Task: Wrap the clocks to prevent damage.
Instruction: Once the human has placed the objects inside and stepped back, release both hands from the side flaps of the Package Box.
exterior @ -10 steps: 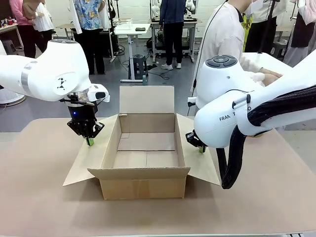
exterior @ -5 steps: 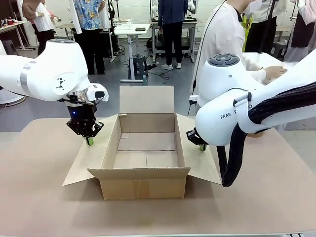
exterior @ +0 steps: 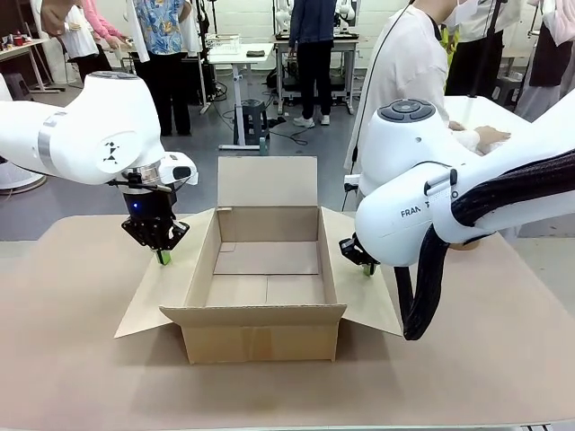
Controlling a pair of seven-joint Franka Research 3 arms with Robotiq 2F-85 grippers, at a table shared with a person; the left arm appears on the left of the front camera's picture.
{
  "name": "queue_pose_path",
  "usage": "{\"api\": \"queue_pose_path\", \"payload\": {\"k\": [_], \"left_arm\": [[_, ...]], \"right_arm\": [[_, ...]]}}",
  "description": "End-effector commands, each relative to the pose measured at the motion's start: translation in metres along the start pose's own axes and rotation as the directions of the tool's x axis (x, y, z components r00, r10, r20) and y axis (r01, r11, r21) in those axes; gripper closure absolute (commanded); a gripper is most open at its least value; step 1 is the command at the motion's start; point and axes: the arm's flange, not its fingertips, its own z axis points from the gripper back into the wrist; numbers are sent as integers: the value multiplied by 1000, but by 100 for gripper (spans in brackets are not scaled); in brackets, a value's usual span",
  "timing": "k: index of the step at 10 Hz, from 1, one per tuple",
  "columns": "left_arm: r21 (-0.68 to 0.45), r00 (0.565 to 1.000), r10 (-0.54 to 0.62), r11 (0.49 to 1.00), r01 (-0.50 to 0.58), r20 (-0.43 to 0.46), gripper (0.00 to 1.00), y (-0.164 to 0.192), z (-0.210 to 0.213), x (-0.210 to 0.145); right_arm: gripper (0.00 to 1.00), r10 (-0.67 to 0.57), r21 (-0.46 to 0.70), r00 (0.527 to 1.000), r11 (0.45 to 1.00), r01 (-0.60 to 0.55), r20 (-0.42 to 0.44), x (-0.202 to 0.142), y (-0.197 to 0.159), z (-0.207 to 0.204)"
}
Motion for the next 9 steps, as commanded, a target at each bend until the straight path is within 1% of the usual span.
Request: {"api": "queue_pose_path", "payload": {"k": [1,9], "left_arm": [[2,1000,-3,1000,3,1,100,-1,-1,0],[2,1000,-3,1000,3,1,100,-1,-1,0]], "right_arm": [[99,0,-1,1000,1000,0,-7,-2,0,-3],[99,0,-1,1000,1000,0,-7,-2,0,-3]]}}
